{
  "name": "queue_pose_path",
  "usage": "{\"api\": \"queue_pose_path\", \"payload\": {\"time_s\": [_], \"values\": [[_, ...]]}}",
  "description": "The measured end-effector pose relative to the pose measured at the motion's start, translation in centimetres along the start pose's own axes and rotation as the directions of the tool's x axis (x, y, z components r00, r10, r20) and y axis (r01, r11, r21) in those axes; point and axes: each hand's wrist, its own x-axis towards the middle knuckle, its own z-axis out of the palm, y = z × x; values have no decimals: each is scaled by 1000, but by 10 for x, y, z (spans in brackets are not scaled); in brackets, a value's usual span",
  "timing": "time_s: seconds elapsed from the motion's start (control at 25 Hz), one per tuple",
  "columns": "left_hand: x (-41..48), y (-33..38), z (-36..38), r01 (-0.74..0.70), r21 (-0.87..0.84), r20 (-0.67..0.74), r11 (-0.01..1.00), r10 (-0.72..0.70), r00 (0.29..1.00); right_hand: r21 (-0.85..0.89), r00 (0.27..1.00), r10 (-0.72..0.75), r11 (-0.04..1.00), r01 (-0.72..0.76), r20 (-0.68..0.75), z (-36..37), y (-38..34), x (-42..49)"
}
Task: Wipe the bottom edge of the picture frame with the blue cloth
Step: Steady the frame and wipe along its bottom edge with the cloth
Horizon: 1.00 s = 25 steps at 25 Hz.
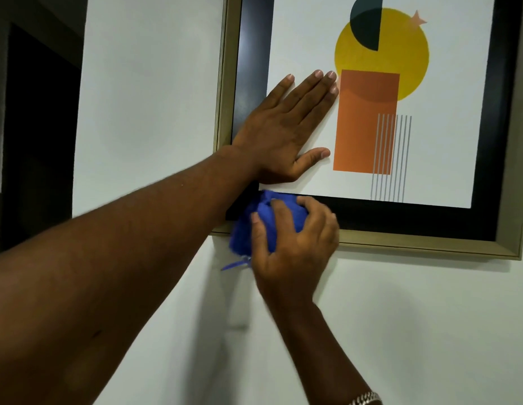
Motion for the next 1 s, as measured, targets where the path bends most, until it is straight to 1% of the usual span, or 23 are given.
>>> {"api": "queue_pose_path", "payload": {"time_s": [0.08,0.12,0.24,0.28,0.36,0.4,0.44,0.64,0.76,0.84,0.88,0.92,0.96,1.0], "values": [[0,1,0,7,-3,-8,1000,-7,1000,20,988,-149,989,148,33,0,6,-8],[0,0,1,13,1,-11,1000,-13,1000,25,987,-157,987,157,20,-2,11,-9],[-1,-1,3,28,-2,-13,1000,-28,1000,21,1000,-7,1000,7,-24,2,3,3],[-2,-1,4,27,0,-14,1000,-27,1000,19,1000,-5,1000,6,-10,3,-5,4],[-2,0,4,20,6,-14,1000,-20,1000,22,990,-142,990,141,24,3,-4,-2],[-2,-1,4,18,5,-11,1000,-18,1000,28,976,-217,976,216,30,0,5,-6],[-2,-1,4,18,5,-9,1000,-18,1000,26,965,-262,965,261,25,-4,17,-7],[-1,0,4,34,11,21,999,-34,999,-26,960,-278,960,278,19,-24,71,4],[-4,4,-2,74,24,76,997,-76,994,-58,961,-275,959,276,37,-44,106,13],[-6,16,-11,166,17,108,986,-167,980,-45,966,-244,968,248,80,-58,118,20],[-11,28,-16,260,-33,106,965,-255,961,-8,967,-226,974,228,118,-64,120,23],[-20,47,-20,377,-133,73,917,-370,926,51,963,-211,977,205,168,-70,121,25],[-35,73,-24,477,-273,-3,835,-497,868,123,954,-204,976,180,221,-77,122,27],[-51,105,-27,532,-425,-98,732,-622,777,189,940,-210,969,162,268,-84,124,29]]}}
